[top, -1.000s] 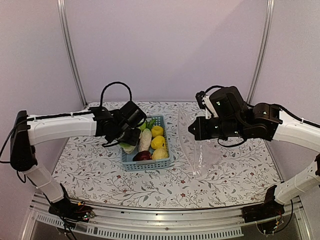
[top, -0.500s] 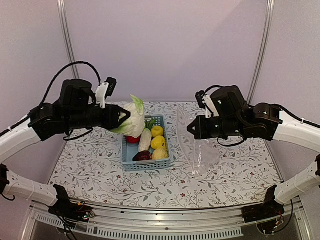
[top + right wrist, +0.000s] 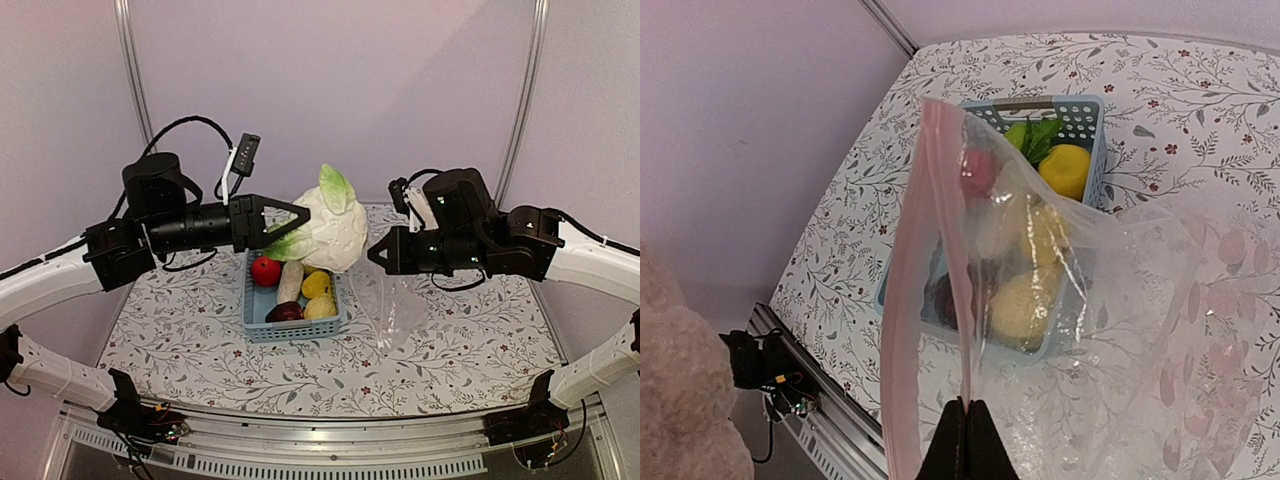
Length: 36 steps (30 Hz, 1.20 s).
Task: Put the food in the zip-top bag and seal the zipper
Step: Place the fake vegetable in the zipper food storage bag.
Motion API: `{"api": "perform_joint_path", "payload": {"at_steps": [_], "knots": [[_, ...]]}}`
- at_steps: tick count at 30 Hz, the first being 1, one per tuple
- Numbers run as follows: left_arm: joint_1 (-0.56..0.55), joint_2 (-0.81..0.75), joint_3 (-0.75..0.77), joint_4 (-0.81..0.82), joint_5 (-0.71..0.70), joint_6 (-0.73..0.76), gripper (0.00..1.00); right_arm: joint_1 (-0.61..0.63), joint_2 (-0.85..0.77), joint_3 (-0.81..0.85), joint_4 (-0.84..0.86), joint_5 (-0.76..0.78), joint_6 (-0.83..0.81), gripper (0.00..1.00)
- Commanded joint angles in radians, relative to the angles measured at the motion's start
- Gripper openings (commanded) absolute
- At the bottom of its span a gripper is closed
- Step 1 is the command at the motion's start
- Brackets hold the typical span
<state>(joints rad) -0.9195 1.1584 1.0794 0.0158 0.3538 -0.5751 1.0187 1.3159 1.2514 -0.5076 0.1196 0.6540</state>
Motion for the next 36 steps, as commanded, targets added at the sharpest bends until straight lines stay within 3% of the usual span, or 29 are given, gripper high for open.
{"api": "perform_joint_path", "payload": {"at_steps": [1, 8, 17, 23, 36], "knots": [[-0.022, 0.041, -0.027, 0.196, 0.057, -0.080, 0.19, -0.008, -0.001, -0.006, 0.021, -0.001, 0.016, 0.00], [-0.026, 0.084, -0.138, 0.324, 0.013, -0.172, 0.19, -0.012, -0.017, -0.001, 0.033, 0.019, 0.026, 0.00], [-0.025, 0.087, -0.183, 0.214, -0.127, -0.160, 0.19, -0.015, -0.066, -0.017, 0.059, 0.023, 0.040, 0.00], [-0.024, 0.103, -0.164, 0.118, -0.173, -0.166, 0.19, -0.016, -0.088, -0.037, 0.082, 0.015, 0.049, 0.00], [-0.042, 0.256, 0.006, -0.005, -0.131, -0.155, 0.17, -0.015, -0.020, -0.046, 0.157, -0.060, 0.068, 0.00]]}}
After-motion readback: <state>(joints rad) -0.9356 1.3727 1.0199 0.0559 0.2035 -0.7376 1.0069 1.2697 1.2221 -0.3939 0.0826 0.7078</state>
